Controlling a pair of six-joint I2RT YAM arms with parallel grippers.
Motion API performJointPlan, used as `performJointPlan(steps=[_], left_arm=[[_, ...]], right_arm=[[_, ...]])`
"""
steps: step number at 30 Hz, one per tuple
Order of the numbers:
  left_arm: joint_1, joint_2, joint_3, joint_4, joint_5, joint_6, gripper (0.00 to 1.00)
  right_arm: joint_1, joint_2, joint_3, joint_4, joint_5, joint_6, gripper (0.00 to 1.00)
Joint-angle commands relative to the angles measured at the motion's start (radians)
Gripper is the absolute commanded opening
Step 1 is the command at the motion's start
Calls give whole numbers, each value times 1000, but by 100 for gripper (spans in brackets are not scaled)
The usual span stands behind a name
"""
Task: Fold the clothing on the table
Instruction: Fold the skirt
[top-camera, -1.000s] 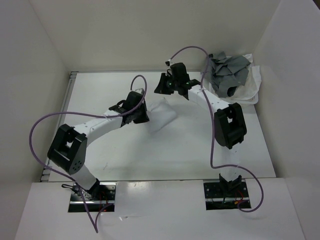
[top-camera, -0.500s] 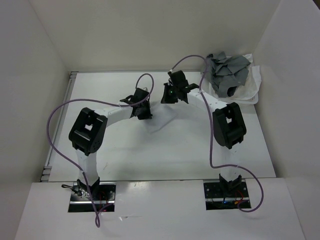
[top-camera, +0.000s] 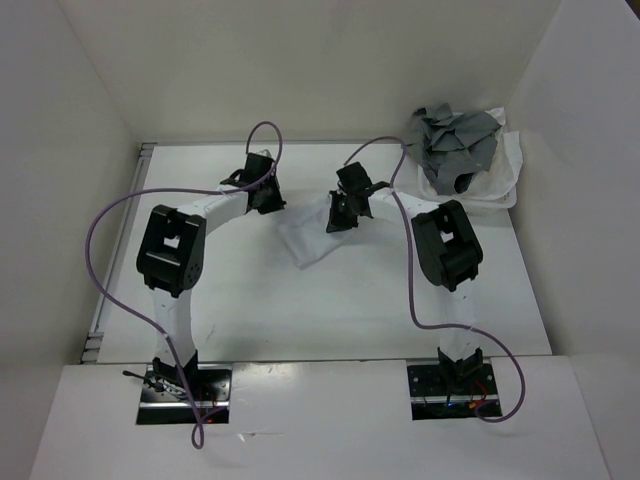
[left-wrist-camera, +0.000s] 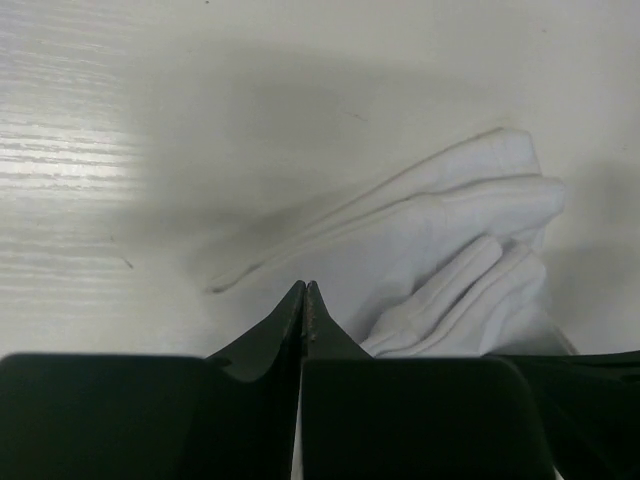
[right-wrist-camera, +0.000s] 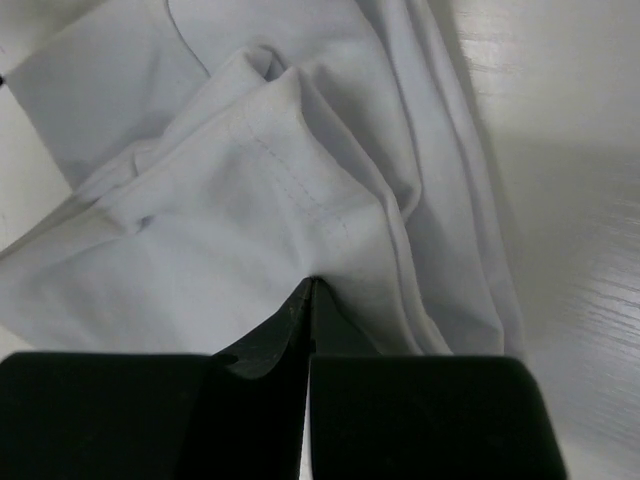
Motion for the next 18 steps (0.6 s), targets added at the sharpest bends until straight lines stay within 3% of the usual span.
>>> performJointPlan(steps=[1,8,13,18], left_arm=[[13,47,42,12,39,30,0],[-5,-167,-53,82,185,5,0],[-39,-224,-128,112,297,-24,0],[-39,-226,-202,123,317,-45,0]], right_arm=[[7,16,-10,-17,8,6,1],[-3,45,19,-17,8,-3,1],[-3,45,19,-17,-12,-3,1],[-3,45,19,-17,-2,-13,1]])
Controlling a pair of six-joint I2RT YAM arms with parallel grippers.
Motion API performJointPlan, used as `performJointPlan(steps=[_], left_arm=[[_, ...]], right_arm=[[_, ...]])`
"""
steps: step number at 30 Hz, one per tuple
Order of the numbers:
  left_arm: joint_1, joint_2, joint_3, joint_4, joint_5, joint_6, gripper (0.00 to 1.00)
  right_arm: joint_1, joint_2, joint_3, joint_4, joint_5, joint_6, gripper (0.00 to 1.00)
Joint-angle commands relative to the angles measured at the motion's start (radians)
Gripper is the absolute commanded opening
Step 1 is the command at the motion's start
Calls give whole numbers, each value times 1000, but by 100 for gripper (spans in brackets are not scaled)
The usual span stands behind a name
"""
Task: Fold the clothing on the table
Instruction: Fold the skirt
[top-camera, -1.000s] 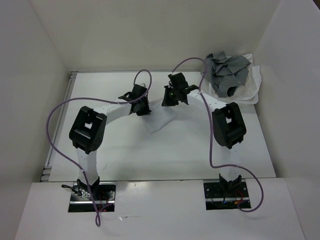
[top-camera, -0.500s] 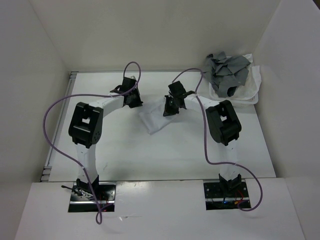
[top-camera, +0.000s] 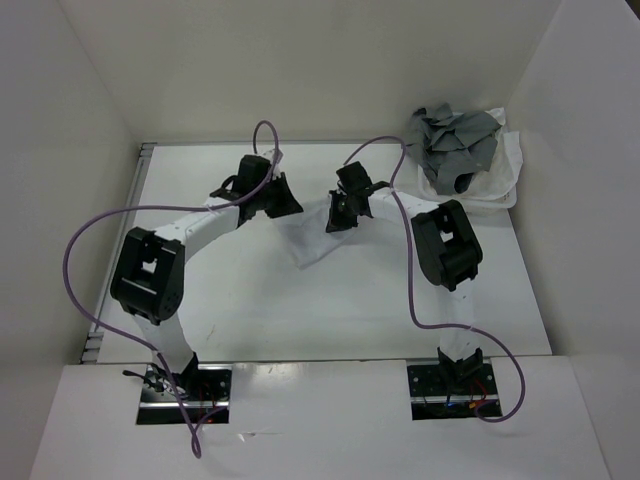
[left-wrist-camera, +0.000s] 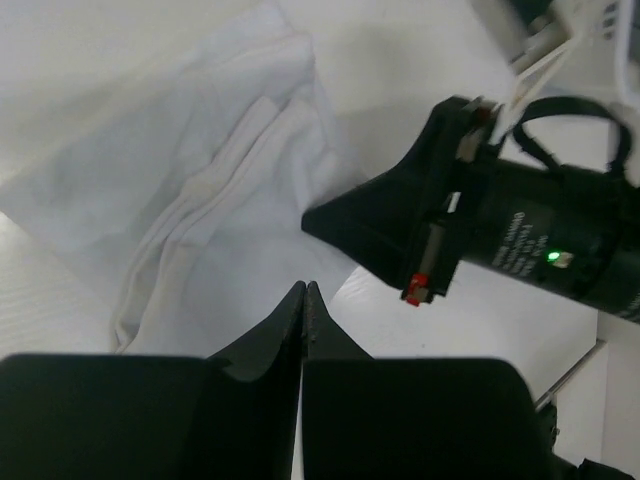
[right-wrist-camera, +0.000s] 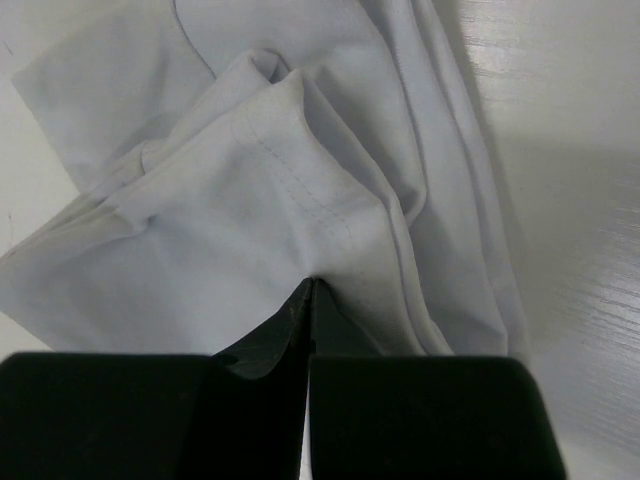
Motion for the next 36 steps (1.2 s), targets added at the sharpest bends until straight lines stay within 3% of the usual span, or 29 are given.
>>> performJointPlan(steps=[1,13,25,31,36], left_arm=[[5,27,-40,9,60,-20,0],[5,237,13,-4,-13,-24,0],[60,289,95,41,-174,0,0],[94,337,147,76,-183,0,0],[129,331,224,101,-111,0,0]], right_arm=[[-1,33,14,-24,15,-16,1],[-1,-5,23,-35,34,-16,1],[-1,-35,-19,-26,34,-16,1],[-1,-44,-29,-26,43,-16,1],[-1,-65,-38,-5,43,-39,1]])
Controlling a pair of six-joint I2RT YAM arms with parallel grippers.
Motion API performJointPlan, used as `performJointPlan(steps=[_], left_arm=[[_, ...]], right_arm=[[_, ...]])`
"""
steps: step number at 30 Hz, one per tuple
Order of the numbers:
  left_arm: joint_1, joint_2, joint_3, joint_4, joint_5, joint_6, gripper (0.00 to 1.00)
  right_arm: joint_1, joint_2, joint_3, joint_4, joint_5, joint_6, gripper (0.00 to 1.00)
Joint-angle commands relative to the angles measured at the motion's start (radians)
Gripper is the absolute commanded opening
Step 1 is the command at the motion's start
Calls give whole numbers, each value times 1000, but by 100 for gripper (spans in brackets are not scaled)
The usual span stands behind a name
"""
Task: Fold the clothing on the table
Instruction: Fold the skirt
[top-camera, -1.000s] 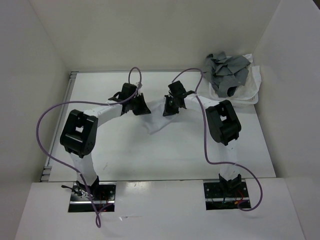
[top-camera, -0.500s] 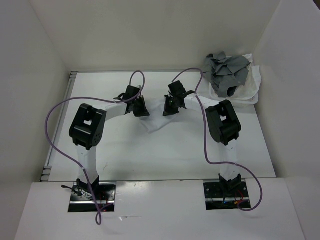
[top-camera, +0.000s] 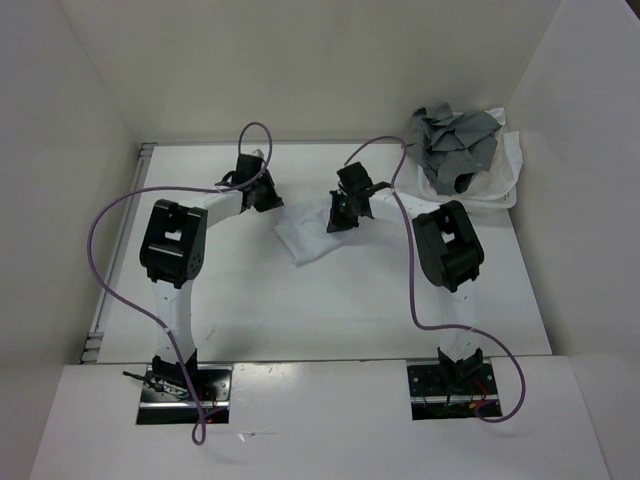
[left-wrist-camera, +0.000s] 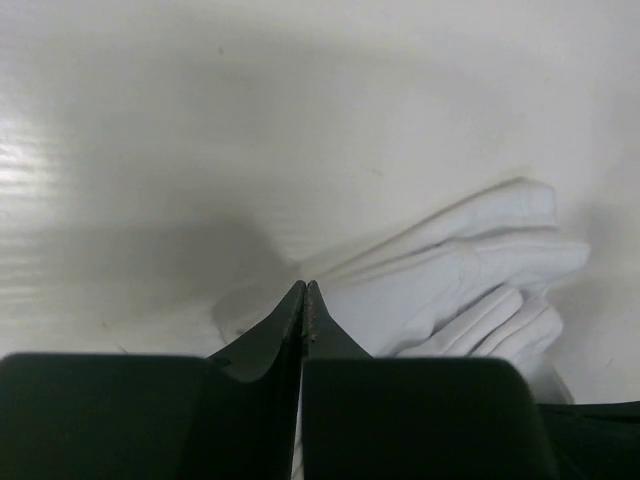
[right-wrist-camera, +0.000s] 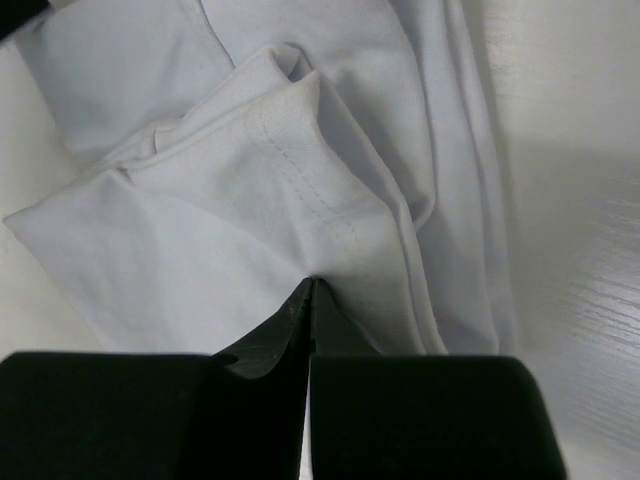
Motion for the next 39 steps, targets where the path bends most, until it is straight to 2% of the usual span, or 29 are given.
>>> performJointPlan(steps=[1,4,8,10,12,14,15,17,19,20,21,24,25,27,29,30,39], left_arm=[[24,-28,68,46,40,23,0],[25,-147,39,71,97,35,0],[25,-320,21,-7,213,61,2],[25,-436,-41,-17,244,61,9],[25,-521,-151,-6,223,61,25],[5,-639,-223,-18,198,61,36],[5,-704,-278,-48,169,61,50],[-5,-759,-326,-78,155,61,56],[-14,-842,-407,-87,155,61,68],[-14,-868,-432,-99,145,61,72],[-14,-918,-455,-99,126,61,75],[-14,-1011,-532,-122,99,61,80],[-14,-1032,-545,-145,65,61,85],[-14,-1095,-584,-156,34,61,89],[-14,-1135,-604,-165,23,61,93],[-14,-1167,-613,-176,14,61,100],[-24,-1230,-633,-219,-52,41,100]], right_arm=[[0,-72,-15,-12,33,-34,1],[0,-141,14,-3,-5,-72,1],[-11,-260,107,-55,-50,-106,13],[-31,-325,116,-65,-73,-106,21],[-63,-446,88,-65,-114,-89,36],[-127,-571,14,-40,-191,-68,45],[-184,-615,-18,-40,-232,-47,48],[-244,-757,-142,0,-314,-14,60],[-325,-855,-284,27,-347,21,62],[-350,-904,-326,27,-373,21,68],[-377,-996,-398,27,-386,30,72],[-485,-1160,-513,-6,-436,30,80],[-535,-1197,-535,-18,-437,30,82],[-582,-1305,-593,-60,-462,30,100],[-637,-1369,-626,-81,-463,20,100],[-637,-1415,-647,-104,-440,20,100],[-637,-1455,-689,-147,-329,49,100]])
